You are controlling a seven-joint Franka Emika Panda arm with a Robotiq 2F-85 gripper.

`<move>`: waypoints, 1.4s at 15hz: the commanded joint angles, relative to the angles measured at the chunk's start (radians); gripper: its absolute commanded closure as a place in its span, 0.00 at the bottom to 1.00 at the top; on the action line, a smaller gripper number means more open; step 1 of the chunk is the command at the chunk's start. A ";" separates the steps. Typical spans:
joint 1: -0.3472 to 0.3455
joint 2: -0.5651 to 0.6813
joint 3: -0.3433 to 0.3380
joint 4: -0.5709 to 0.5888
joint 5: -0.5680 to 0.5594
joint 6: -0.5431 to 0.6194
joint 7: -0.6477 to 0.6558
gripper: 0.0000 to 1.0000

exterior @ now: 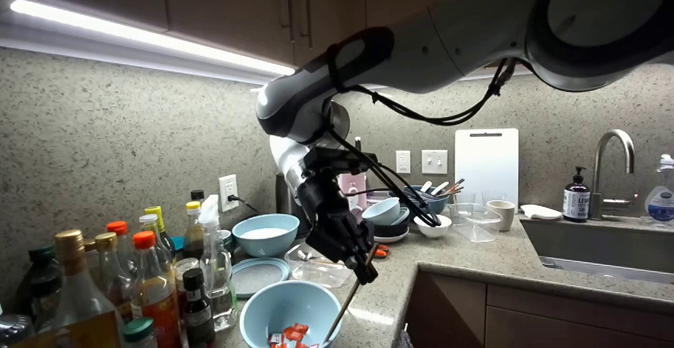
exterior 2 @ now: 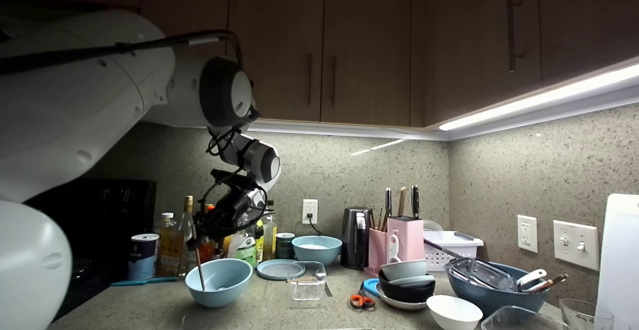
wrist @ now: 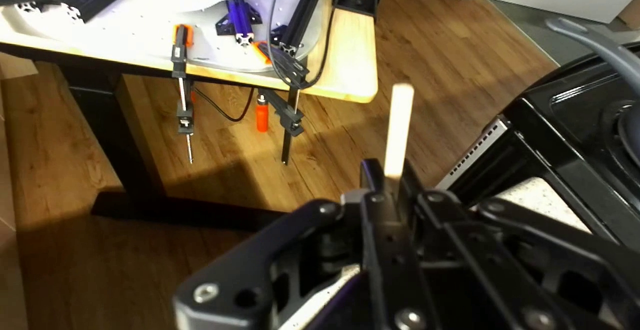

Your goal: Use the chopstick to stir in the bowl

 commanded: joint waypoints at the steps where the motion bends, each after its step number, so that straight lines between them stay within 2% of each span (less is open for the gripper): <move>1: 0.028 0.075 0.004 0.094 -0.092 -0.048 -0.041 0.98; 6: 0.078 0.138 0.009 0.186 -0.214 -0.011 -0.084 0.98; 10: 0.105 0.160 0.014 0.232 -0.259 0.011 -0.095 0.98; 21: 0.259 0.229 0.022 0.344 -0.469 -0.040 -0.166 0.98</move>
